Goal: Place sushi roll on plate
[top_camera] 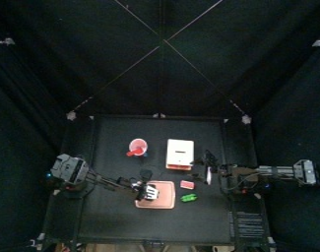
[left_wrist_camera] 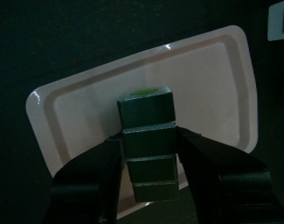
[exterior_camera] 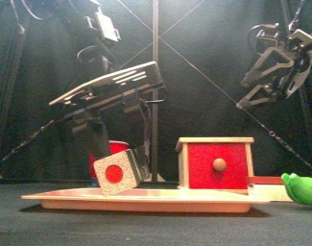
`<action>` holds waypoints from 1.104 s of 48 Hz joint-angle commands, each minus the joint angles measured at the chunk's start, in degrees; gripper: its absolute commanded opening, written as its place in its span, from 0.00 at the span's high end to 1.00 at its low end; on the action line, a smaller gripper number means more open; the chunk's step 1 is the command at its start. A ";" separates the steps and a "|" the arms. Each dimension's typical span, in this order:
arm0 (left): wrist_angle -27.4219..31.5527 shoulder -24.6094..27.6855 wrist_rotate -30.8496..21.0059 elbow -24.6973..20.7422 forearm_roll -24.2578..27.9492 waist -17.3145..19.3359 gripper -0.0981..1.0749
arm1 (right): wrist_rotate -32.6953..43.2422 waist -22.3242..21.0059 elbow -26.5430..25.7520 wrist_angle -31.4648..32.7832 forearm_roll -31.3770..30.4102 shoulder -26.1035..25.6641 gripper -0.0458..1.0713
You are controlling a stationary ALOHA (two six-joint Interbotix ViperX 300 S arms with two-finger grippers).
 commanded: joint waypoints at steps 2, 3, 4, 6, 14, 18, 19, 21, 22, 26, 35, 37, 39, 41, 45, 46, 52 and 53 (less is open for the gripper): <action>-0.09 -0.62 0.18 -1.49 0.35 0.09 0.22 | -0.09 0.00 -0.53 -0.18 -0.09 0.09 0.04; -0.09 -0.70 0.18 -1.49 0.44 0.18 0.22 | -0.09 0.09 -0.53 -0.18 -0.09 0.09 0.04; -0.18 -0.70 0.26 -1.49 0.53 0.09 0.22 | -0.09 0.00 -0.62 -0.18 -0.09 0.09 0.04; -0.09 -0.70 0.26 -1.49 0.79 0.18 0.22 | -0.09 0.00 -0.53 -0.18 -0.09 0.09 0.04; -0.09 -0.97 0.35 -1.58 1.76 0.18 0.22 | -0.09 0.00 -0.53 -0.26 -0.18 0.09 0.04; -0.09 -1.14 0.44 -1.49 2.02 0.18 0.22 | -0.09 0.00 -0.53 -0.18 -0.09 0.09 0.04; 0.00 -1.23 0.44 -1.58 2.02 0.09 0.22 | -0.09 0.00 -0.53 -0.18 -0.18 0.09 0.04; 0.26 -1.32 0.44 -1.58 2.11 0.09 0.22 | -0.09 0.00 -0.53 -0.18 -0.18 0.09 0.04; 0.35 -1.41 0.44 -1.49 2.02 0.18 0.22 | -0.09 0.00 -0.53 -0.18 -0.09 0.09 0.04; 0.97 -1.58 0.53 -1.58 2.11 0.18 0.22 | -0.09 0.00 -0.53 -0.18 -0.26 0.09 0.04; 2.02 -2.02 0.62 -1.32 2.11 0.09 0.22 | -0.09 0.00 -0.53 -0.18 -0.18 0.09 0.04; 2.20 -2.11 0.62 -1.32 2.11 0.09 0.22 | -0.09 0.00 -0.53 -0.18 -0.18 0.09 0.04; 2.46 -2.20 0.70 -1.23 2.11 0.09 0.22 | -0.09 0.00 -0.53 -0.18 -0.18 0.18 0.04; 2.81 -2.46 0.70 -1.23 2.11 0.09 0.22 | -0.09 0.00 -0.53 -0.18 -0.18 0.09 0.04; 3.60 -2.90 0.79 -1.23 2.11 -0.26 0.22 | -0.09 -0.09 -0.53 -0.18 -0.18 0.09 0.04; 3.78 -2.99 0.79 -1.23 2.20 -0.26 0.22 | -0.09 0.00 -0.53 -0.18 -0.26 0.09 0.04; 5.01 -3.87 0.79 -1.14 2.64 -0.70 0.22 | -0.09 -0.09 -0.53 -0.18 -0.26 0.09 0.04; 5.19 -4.04 0.79 -1.05 2.72 -0.79 0.22 | -0.09 -0.09 -0.53 -0.18 -0.26 0.09 0.04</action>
